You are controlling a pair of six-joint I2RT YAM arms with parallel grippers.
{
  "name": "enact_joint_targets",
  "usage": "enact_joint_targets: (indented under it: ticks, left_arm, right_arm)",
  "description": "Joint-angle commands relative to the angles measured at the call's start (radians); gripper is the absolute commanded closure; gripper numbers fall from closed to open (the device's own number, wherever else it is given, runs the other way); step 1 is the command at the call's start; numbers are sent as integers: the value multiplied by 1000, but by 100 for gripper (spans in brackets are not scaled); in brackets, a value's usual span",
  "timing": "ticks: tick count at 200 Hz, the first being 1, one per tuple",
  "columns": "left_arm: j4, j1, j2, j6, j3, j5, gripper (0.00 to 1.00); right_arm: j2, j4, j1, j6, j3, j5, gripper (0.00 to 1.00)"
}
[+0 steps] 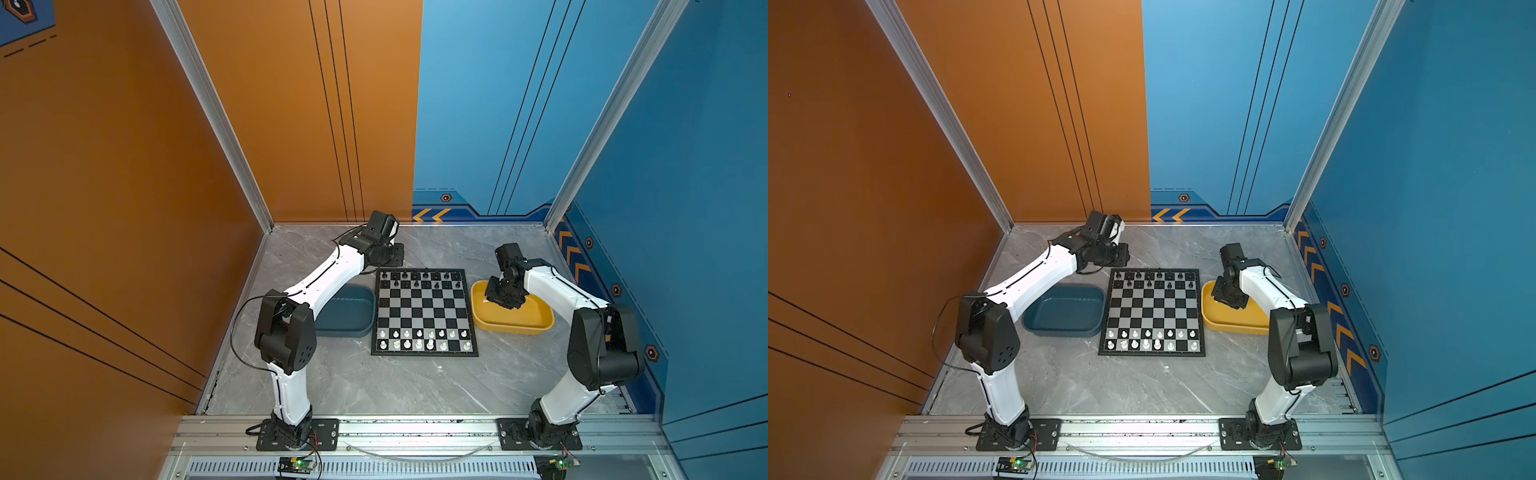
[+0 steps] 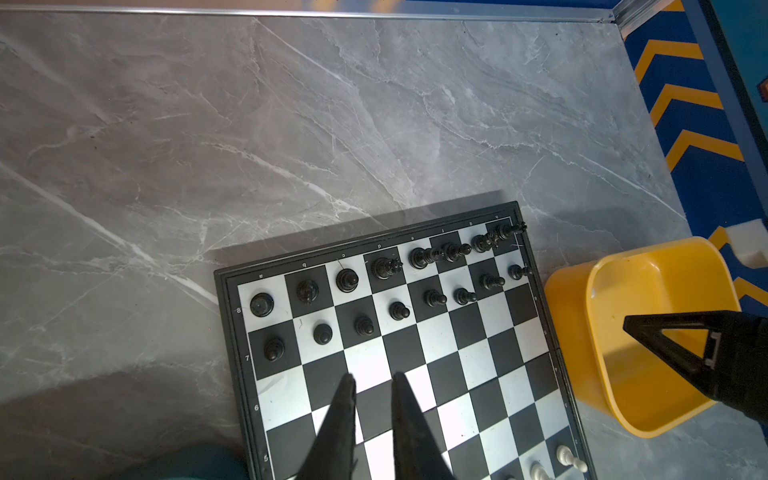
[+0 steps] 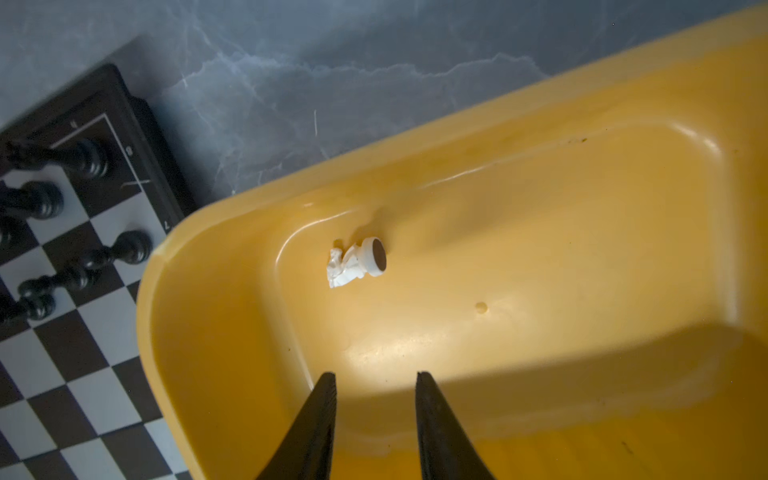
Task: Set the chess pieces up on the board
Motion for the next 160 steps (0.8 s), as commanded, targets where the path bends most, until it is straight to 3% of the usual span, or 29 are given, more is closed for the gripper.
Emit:
enact_joint_targets:
  ticks: [1, 68, 160]
  left_arm:
    - [13, 8, 7, 0, 20, 34, 81]
    - [21, 23, -14, 6, -2, 41, 81]
    - [32, 29, -13, -3, -15, 48, 81]
  right_arm:
    - [-33, 82, 5, 107, -47, 70, 65]
    - [-33, 269, -13, 240, -126, 53, 66]
    - [-12, 281, -26, 288, -122, 21, 64]
